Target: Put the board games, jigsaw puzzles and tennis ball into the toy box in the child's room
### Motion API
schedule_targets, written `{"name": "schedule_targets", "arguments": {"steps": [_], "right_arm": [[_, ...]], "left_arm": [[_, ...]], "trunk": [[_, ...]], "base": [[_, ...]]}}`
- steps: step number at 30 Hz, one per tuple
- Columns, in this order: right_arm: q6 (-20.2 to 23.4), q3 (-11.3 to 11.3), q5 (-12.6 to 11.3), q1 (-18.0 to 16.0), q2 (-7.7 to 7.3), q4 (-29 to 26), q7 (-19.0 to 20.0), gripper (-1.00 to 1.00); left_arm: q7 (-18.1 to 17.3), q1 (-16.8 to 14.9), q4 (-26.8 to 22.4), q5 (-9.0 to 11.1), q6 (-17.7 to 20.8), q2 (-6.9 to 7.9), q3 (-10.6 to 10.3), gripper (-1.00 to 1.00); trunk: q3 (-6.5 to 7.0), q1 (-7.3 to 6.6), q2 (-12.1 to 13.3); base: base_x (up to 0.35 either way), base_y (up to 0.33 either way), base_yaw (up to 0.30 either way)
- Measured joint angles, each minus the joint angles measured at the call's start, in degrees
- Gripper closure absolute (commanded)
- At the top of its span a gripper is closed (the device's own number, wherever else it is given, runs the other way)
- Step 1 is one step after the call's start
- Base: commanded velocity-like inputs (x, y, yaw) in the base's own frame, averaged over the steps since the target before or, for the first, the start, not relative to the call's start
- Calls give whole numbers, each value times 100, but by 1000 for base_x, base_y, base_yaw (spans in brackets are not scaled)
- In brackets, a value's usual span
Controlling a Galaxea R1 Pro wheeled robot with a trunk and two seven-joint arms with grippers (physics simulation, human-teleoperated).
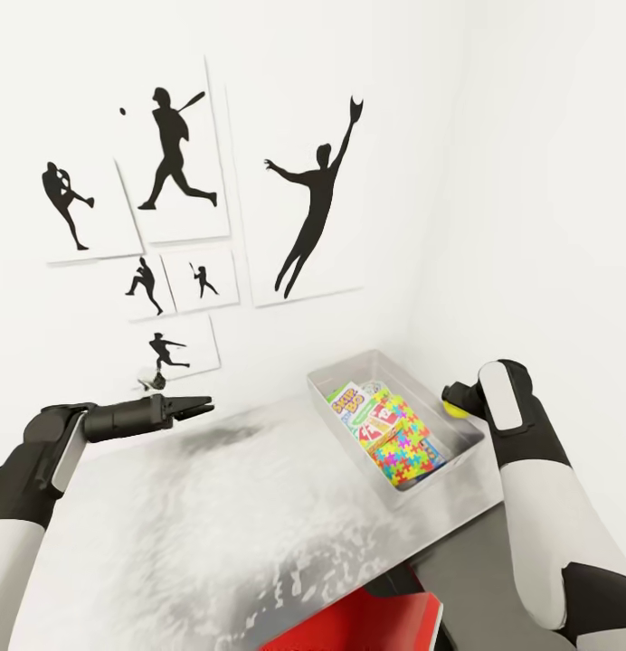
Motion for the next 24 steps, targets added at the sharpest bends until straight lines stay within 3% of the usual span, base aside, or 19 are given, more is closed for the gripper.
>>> {"name": "schedule_targets", "arguments": {"steps": [6,24], "right_arm": [[3,7,-6,42,-5,4,15,100],[-23,9,3,44,-6,281,17,100]], "left_arm": [[-542,0,18,-9,-1,95,-7,-100],[-766,41,19,18,8,106,-8,-100]], "trunk": [[-56,0,0],[-225,0,0]], "base": [[0,0,0],[0,0,0]]}}
